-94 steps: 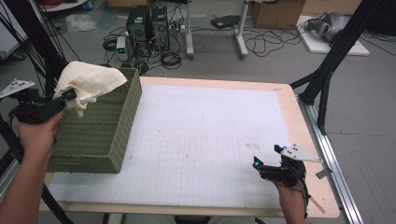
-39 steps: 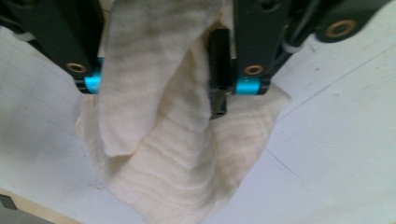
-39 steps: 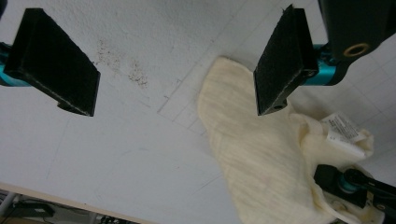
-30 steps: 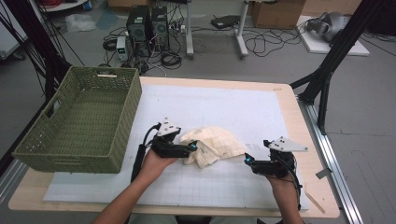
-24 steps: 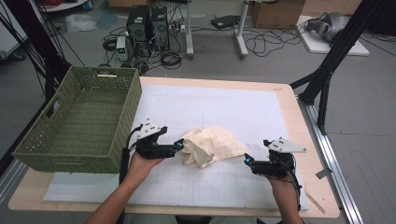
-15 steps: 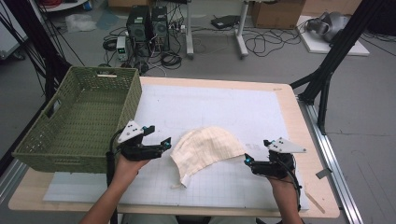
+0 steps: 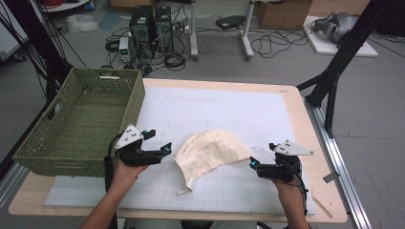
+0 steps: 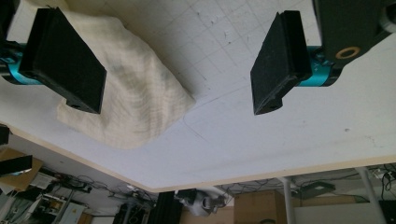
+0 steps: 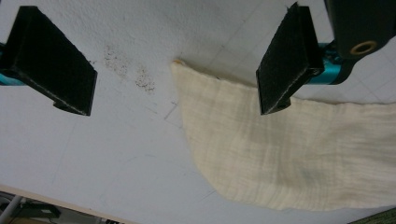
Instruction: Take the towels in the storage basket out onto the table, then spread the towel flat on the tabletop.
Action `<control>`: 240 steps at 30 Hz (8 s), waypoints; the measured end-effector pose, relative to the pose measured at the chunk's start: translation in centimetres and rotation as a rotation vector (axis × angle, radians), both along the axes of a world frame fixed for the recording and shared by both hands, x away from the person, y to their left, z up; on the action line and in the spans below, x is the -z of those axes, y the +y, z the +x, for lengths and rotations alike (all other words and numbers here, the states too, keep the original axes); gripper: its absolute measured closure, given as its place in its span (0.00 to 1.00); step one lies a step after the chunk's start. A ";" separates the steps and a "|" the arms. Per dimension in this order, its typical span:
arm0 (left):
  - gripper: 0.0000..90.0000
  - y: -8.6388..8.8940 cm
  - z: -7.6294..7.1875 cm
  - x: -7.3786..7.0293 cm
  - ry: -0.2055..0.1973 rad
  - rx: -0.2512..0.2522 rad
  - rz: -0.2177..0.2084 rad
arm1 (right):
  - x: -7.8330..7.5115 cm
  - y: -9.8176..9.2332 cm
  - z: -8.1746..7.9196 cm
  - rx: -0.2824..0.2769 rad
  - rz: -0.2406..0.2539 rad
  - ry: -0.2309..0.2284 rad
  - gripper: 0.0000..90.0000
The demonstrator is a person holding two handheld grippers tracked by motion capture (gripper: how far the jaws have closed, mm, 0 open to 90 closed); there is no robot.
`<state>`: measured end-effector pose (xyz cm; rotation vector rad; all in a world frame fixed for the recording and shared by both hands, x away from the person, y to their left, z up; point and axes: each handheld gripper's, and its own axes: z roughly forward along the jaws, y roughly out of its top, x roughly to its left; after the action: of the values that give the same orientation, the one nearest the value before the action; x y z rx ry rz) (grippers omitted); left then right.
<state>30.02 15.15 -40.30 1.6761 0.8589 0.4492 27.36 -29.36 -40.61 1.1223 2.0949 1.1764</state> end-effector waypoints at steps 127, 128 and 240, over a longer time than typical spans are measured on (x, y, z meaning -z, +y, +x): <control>0.30 -0.8 0.5 1.9 0.057 0.023 0.039 | -2.0 6.5 13.6 0.010 -0.067 -0.007 0.99; 0.30 -0.8 0.5 2.0 0.057 0.023 0.037 | -1.9 6.0 13.9 0.047 -0.065 -0.007 0.99; 0.95 -8.1 8.6 1.2 0.149 -0.006 0.079 | 1.7 -0.6 1.2 -0.055 -0.014 0.082 0.52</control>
<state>38.63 7.09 -41.48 1.7979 0.9653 0.3697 28.61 -29.97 -42.30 1.1314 2.2049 1.1573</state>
